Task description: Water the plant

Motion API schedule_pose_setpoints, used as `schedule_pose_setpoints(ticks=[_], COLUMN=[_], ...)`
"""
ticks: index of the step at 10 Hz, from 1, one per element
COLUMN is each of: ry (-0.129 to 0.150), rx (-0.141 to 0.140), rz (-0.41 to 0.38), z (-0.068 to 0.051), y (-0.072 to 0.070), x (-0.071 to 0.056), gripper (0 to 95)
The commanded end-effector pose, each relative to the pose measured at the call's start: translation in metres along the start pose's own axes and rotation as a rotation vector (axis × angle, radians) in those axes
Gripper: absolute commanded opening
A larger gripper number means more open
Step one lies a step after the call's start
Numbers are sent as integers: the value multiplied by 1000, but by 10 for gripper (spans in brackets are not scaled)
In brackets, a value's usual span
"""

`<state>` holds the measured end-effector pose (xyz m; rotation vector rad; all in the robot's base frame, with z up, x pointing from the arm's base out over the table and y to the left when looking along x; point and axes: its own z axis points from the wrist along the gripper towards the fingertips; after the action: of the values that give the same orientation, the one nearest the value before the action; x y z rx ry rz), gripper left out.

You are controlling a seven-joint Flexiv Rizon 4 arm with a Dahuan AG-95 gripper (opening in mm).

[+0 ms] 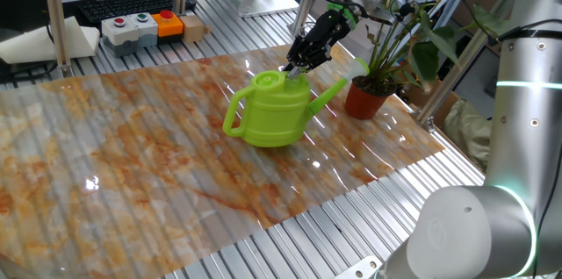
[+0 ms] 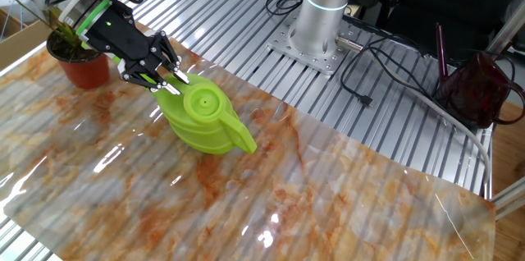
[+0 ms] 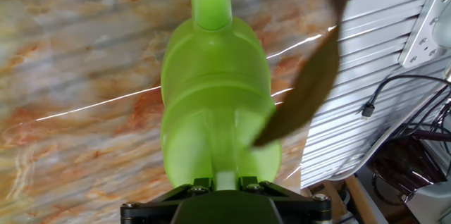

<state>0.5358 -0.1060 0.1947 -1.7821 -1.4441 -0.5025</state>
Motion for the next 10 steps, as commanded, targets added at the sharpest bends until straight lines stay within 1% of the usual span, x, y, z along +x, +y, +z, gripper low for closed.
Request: schedule_pose_setpoints(ticks=[1,7,10], ry=[0,-5,-1], rx=[-1,-1,1], rz=[-2,-10,-10], z=[0,0,0], y=[-1,-1,-1], x=[1,1,1], gripper=[0,0,0])
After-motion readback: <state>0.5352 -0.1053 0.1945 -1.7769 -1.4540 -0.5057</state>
